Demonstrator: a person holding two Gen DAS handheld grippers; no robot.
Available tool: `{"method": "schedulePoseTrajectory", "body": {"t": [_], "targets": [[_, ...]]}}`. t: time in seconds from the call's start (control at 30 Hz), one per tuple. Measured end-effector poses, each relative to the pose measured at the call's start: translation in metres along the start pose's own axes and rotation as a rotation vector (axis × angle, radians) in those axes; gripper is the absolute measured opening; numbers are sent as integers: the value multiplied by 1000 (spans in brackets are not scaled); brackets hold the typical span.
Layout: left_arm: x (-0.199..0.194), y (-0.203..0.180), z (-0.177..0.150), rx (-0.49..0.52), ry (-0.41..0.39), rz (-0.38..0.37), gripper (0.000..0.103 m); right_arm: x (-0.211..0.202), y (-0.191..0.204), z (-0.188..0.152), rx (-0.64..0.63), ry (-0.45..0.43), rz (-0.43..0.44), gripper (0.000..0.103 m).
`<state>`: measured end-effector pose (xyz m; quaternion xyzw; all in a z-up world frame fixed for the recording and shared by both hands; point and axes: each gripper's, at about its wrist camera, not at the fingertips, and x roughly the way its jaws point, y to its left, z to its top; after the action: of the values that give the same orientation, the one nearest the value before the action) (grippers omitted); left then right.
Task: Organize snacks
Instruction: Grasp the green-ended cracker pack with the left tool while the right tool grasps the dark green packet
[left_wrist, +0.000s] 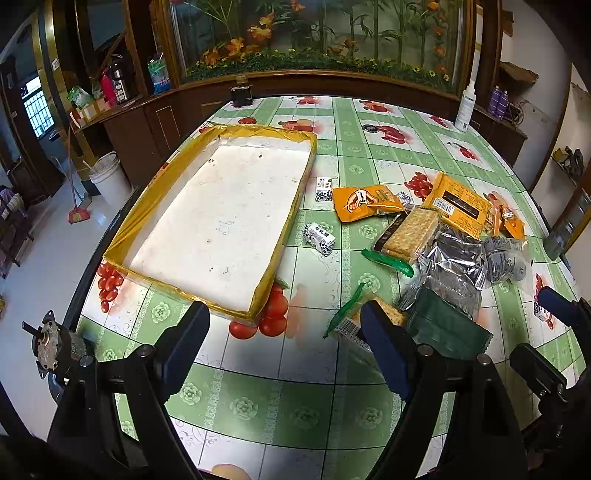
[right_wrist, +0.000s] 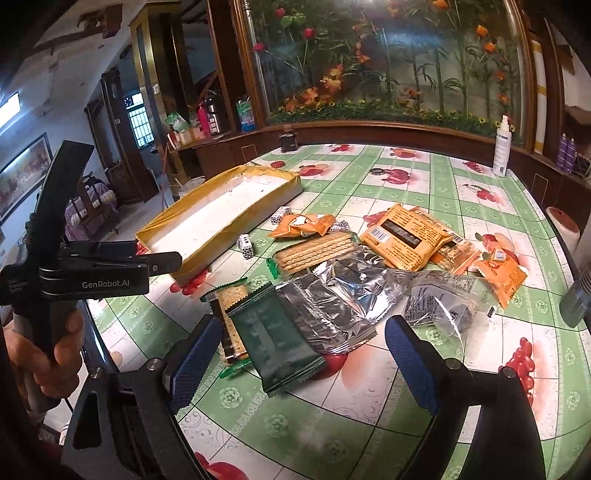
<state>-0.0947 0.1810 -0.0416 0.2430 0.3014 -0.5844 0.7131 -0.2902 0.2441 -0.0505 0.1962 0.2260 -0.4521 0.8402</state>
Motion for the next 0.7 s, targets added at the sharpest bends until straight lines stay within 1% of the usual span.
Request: {"method": "schedulePoseTrajectory", "body": {"t": [0.23,0.37,0.5,0.6,0.7], "targets": [[0,-9,-2,16,11,2,84,-2,-8,-3,15,2,-1,92],[1,-14,-4,26,25,-1,84,-4,-13,-4,25,-2,-15,92],[2,-19,-5,36,35,-3,84,-7,-13,-4,-12,2,-110,92],[4,-19,-6,43,51,-19,84,-12,-16,-4,-59,14,-143,92],[9,-15,-14,50,68,-58,84,-20,-26,-10,-116,31,-172,92]]}}
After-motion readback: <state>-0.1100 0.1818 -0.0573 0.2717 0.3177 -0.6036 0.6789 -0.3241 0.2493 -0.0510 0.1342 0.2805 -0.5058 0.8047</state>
